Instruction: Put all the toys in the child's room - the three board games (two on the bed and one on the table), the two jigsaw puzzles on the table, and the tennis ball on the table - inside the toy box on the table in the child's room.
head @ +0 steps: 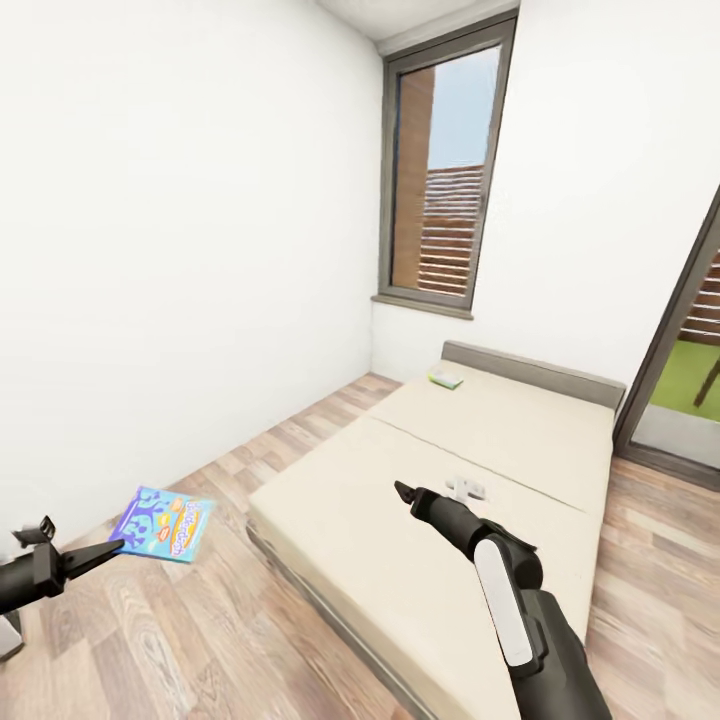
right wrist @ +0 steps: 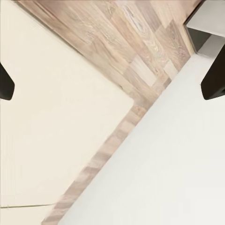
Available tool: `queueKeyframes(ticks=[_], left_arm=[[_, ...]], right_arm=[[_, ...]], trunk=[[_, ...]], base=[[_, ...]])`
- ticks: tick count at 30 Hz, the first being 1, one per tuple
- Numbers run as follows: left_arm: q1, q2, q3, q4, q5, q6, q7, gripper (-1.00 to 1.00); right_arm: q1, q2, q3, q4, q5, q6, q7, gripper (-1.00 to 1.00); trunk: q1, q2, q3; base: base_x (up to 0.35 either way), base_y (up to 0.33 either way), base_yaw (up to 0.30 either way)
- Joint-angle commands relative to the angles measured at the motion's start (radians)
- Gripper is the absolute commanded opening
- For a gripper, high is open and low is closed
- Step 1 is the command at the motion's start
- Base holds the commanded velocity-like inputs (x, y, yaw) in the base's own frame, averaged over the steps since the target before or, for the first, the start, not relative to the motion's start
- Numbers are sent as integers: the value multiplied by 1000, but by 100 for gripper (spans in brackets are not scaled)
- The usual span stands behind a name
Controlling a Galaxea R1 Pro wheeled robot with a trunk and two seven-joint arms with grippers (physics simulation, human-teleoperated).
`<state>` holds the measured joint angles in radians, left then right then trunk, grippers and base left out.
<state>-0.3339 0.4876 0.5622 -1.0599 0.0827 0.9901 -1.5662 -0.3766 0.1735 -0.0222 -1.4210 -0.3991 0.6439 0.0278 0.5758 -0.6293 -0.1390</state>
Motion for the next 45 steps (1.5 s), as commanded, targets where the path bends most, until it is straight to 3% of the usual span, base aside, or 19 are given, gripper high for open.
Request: queueKeyframes(ticks=[1,14,16,20,31,45], left_arm=[[-1,0,0,1,1,10,-5,-100],[-2,-1,-1,6,-1,11,-5,-100],[-1,-1,-1,6,-1,11,-5,-100],[-2,-1,-1,6,-1,12,-5,-100],[-1,-1,-1,5,-1,10,-5,-100],[-1,-3,-1,5,0,6,-5,-100]], right_arm=[[-1,1,-2,-2,0,6,3,100],[-1,1,-1,-5,0,6,3,100],[-1,1,13,-5,0,6,3,100],[-1,1,37,-6,-1,6,3,100],[-1,1,44,-6,-1,5,3,100],[-1,1,44,-6,-1,3,3,100]], trunk=[[1,-2,-1],[1,-2,0],[1,-2,0],[1,-2,0],[1,-2,0],[1,-2,0]], base=[[127,284,201],[147,284,26],[151,284,137],[151,284,252],[102,257,289],[13,30,263]])
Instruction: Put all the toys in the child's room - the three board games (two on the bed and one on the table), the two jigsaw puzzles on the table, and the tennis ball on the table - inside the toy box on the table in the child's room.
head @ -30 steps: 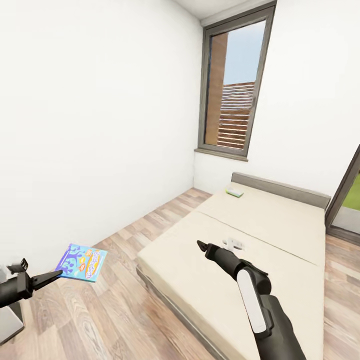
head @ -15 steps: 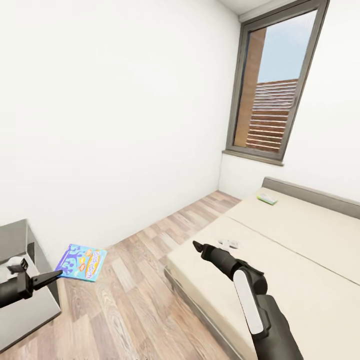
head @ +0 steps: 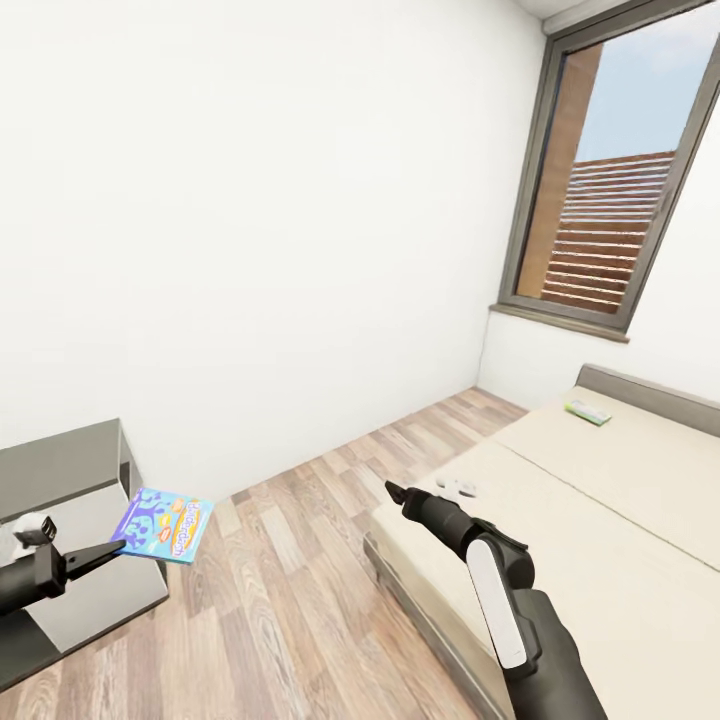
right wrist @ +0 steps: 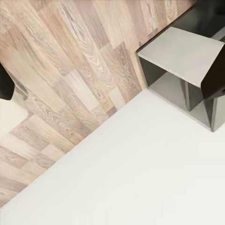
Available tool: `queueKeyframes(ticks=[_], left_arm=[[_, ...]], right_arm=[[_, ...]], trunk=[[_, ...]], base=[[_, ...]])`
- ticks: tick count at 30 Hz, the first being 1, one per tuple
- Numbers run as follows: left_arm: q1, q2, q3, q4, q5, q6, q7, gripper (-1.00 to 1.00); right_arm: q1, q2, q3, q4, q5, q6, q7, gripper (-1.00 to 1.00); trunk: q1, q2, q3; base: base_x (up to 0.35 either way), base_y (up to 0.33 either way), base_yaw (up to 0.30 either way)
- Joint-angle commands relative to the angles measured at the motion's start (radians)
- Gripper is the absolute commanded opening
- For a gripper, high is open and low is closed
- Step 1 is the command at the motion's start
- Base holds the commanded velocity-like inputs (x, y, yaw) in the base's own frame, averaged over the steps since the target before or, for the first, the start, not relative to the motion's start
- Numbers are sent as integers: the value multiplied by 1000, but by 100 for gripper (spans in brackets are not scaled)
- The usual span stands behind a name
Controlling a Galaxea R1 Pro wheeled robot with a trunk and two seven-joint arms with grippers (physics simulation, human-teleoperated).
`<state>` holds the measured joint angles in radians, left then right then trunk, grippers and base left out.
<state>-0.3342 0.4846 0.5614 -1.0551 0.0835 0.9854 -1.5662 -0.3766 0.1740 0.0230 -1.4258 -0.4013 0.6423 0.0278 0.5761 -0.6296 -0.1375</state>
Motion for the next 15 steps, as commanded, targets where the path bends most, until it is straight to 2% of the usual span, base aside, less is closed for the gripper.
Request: queueKeyframes(ticks=[1,3,4,5,11,15], left_arm=[[-1,0,0,0,-1,10,-5,-100],[-1,0,0,1,-1,9,-5,-100],[-1,0,0,1,-1,9,-5,-100],[-1,0,0,1,-1,9,-5,-100],[-2,0,0,0,-2,9,-5,-100],[-1,0,0,0,-2,9,-5,-100]], right_arm=[[-1,0,-1,-2,1,5,3,100],[-1,0,2,-4,1,7,3,100],[-1,0,25,-5,2,8,2,100],[-1,0,28,-5,1,7,2,100],[-1,0,36,-6,1,5,1,100],[-1,0,38,-6,2,5,1,100]], trunk=[[0,-1,-2],[0,-1,-2],[0,-1,-2],[0,-1,-2],[0,-1,-2],[0,-1,-2]], base=[[78,0,60],[91,0,25],[100,0,4],[101,0,3],[105,0,9],[110,0,198]])
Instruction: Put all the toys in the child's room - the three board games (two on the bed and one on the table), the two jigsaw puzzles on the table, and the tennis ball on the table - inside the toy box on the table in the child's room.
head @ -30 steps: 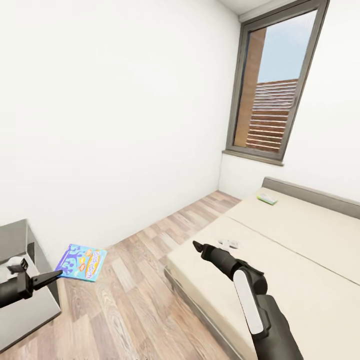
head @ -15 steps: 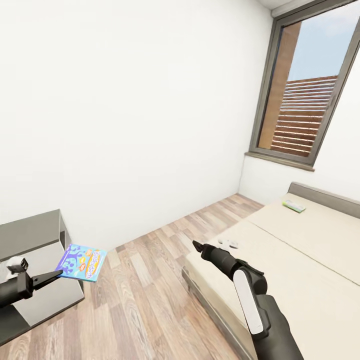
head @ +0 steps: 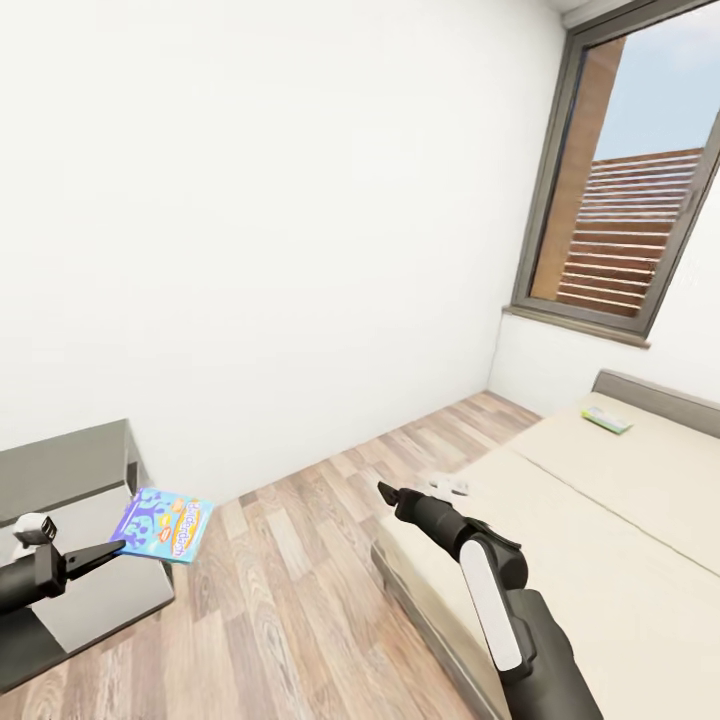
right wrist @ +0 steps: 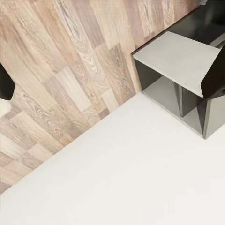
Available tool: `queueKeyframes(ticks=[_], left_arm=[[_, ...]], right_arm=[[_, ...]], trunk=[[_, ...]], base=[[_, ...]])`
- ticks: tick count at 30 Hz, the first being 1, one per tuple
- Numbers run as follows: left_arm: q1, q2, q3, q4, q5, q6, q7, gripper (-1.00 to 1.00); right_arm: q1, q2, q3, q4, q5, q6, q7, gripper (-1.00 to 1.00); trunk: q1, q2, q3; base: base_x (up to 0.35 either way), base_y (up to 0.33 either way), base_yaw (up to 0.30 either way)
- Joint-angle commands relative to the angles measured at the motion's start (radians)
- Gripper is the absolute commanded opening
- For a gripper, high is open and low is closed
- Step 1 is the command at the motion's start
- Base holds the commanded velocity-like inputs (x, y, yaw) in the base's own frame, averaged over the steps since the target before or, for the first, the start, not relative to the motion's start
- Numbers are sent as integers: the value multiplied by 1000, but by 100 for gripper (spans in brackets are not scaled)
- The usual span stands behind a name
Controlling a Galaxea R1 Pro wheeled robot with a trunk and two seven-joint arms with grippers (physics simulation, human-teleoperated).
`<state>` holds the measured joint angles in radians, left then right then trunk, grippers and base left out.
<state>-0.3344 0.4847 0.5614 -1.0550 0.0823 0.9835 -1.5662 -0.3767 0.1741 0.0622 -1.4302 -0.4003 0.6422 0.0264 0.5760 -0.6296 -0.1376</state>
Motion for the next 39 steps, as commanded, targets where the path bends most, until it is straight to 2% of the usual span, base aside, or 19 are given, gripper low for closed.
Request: queueKeyframes(ticks=[1,13,16,20,29,35,39], left_arm=[[-1,0,0,0,-1,10,-5,-100],[0,0,13,-3,9,-1,-5,-100],[-1,0,32,-4,10,8,-5,-100],[0,0,43,-3,9,15,-5,-100],[0,0,37,-3,3,11,-5,-100],[0,0,46,-1,4,3,-5,-100],[0,0,48,0,8,-27,-5,-100]], right_arm=[[-1,0,-1,-1,1,5,2,100],[-1,0,-1,1,2,4,1,100],[-1,0,-1,3,2,4,2,100],[-1,0,0,4,4,4,1,100],[-1,0,1,4,9,5,1,100],[-1,0,19,4,9,5,1,100],[-1,0,23,5,10,5,-6,100]], trunk=[[1,-1,-2],[1,-1,-2],[1,-1,-2],[-15,27,11],[-49,90,39],[-49,90,39],[-49,90,39]], base=[[112,0,268],[74,0,286],[3,0,289],[1,0,289],[0,0,289],[0,0,289],[106,0,284]])
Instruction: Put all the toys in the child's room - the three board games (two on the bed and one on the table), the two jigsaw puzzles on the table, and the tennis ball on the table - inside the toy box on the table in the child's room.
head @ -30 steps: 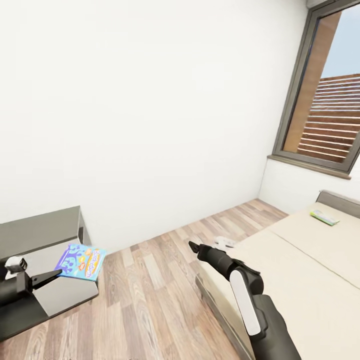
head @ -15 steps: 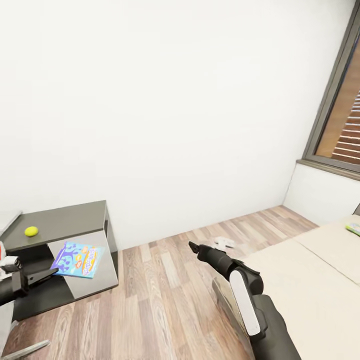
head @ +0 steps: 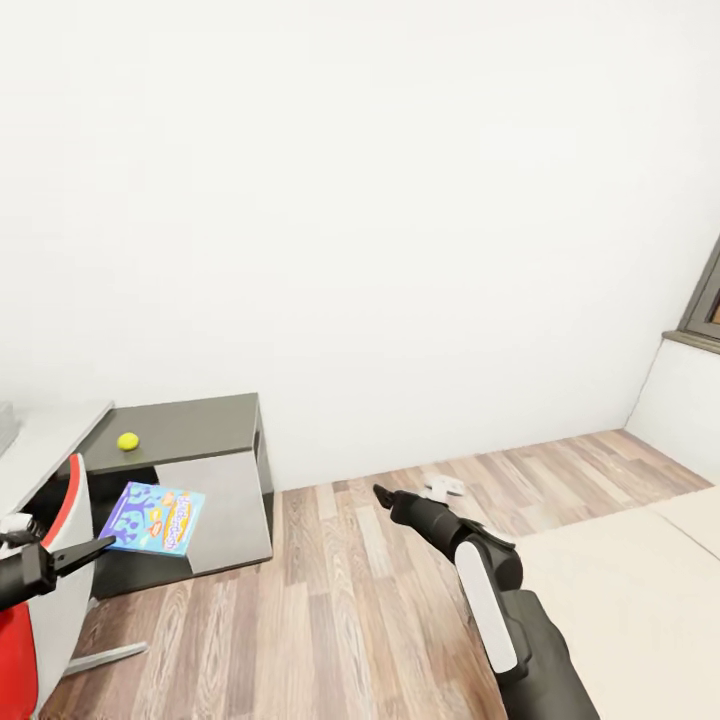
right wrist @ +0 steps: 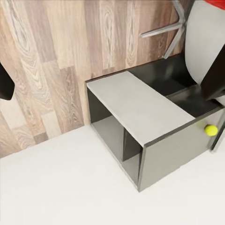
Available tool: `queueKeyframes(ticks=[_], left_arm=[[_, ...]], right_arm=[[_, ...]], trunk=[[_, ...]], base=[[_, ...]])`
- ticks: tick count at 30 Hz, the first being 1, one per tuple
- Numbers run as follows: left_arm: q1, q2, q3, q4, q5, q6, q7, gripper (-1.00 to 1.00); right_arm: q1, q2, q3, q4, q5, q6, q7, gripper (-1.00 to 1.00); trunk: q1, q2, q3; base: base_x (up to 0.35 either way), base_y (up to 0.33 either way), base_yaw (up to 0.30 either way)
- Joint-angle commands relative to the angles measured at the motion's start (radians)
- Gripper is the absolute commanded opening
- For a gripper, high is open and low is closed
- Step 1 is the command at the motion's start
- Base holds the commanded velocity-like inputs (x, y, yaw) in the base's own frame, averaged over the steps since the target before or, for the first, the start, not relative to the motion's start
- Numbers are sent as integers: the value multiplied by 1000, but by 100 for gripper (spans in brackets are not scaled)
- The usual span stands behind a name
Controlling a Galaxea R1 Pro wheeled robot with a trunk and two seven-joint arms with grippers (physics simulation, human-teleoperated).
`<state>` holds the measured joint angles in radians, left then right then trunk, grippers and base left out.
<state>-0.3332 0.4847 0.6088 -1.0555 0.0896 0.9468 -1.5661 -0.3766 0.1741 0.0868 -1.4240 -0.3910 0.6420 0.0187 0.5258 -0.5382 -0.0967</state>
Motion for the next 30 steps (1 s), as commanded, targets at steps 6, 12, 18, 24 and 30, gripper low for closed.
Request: queueKeyframes(ticks=[6,12,18,24,30], left_arm=[[-1,0,0,0,1,-5,-5,-100],[-1,0,-1,0,0,-5,-5,-100],[-1,0,-2,0,-1,-5,-5,-100],[-1,0,-2,0,1,-5,-5,-100],[-1,-1,-3,0,1,-5,-5,-100]], right_arm=[[-1,0,0,-1,0,-5,-3,100],[-1,0,0,-1,-1,-7,-3,100],[-1,0,2,-3,2,-7,-3,100],[-1,0,2,-3,2,-7,-3,100],[-1,0,2,-3,3,-7,-3,100]], trunk=[[1,-2,-2],[1,-2,-2],[1,-2,1],[1,-2,3],[1,-2,6]], base=[[302,0,72],[326,0,2],[327,0,181],[327,0,275],[327,0,282]])
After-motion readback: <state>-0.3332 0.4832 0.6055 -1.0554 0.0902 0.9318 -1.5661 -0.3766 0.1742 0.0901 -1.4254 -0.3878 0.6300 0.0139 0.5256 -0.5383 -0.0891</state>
